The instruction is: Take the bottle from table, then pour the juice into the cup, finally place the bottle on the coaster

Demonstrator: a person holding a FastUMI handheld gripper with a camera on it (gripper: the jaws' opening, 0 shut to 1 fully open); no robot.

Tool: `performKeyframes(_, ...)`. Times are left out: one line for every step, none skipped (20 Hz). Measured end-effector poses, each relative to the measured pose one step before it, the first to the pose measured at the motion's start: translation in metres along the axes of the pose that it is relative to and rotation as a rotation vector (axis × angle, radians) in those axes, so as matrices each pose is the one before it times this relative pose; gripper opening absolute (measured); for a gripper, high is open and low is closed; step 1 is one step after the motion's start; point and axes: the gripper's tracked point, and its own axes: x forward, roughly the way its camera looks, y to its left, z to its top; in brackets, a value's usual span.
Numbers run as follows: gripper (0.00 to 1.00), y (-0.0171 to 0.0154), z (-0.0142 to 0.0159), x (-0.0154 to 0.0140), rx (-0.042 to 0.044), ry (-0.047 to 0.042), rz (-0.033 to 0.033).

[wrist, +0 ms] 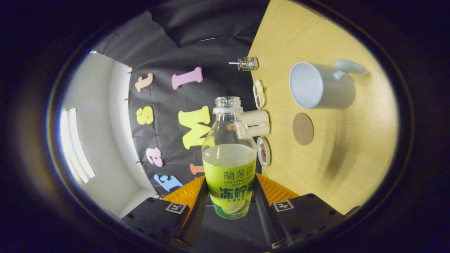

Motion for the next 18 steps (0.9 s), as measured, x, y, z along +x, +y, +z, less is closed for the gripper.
performKeyframes(0.75, -0.00648, -0.00397, -0.00202, -0.07458, 0.01249, -0.03179)
performKeyframes(0.75, -0.00949, -0.00296, -0.00364, -0.09395, 0.01403, -0.03826)
performKeyframes(0.75, -0.00007, -0.00195, -0.0034, -0.07243, 0.00606, -0.00531)
performKeyframes(0.75, 0.00192, -0.00072, -0.00356, -0.05419, -0.00214, 0.00745)
performKeyframes(0.75, 0.00127, -0.00147, -0.00433, -0.06009, 0.00721, 0.00006)
performKeyframes(0.75, -0.00443, -0.0013, -0.00282, -0.07103, 0.00278, -0.02035)
performKeyframes(0.75, -0.00732, -0.00243, -0.00339, -0.08293, 0.00593, -0.03222)
performKeyframes(0.75, -0.00505, -0.00203, -0.00233, -0.07559, 0.00635, -0.02795)
performKeyframes(0.75, -0.00638, -0.00278, -0.00307, -0.08524, 0.00483, -0.03118)
performKeyframes(0.75, -0.00377, -0.00114, -0.00265, -0.06386, -0.00036, -0.02103)
performKeyframes(0.75, -0.00123, 0.00092, -0.00506, -0.06857, -0.00924, -0.01318)
performKeyframes(0.75, 0.00024, 0.00476, -0.00625, -0.05176, -0.01745, -0.00361)
performKeyframes(0.75, 0.00122, 0.00121, -0.00448, -0.04807, -0.01564, -0.0075)
performKeyframes(0.75, -0.00352, 0.00157, -0.00264, -0.04997, -0.00695, -0.01524)
performKeyframes(0.75, -0.00477, 0.00233, -0.0019, -0.06463, -0.00604, -0.03243)
performKeyframes(0.75, -0.00434, 0.00322, -0.00186, -0.06033, -0.00511, -0.03062)
performKeyframes(0.76, -0.00154, 0.00714, -0.00135, -0.05716, -0.01132, -0.0197)
performKeyframes(0.76, -0.00072, 0.00897, -0.00031, -0.04466, -0.0186, -0.01045)
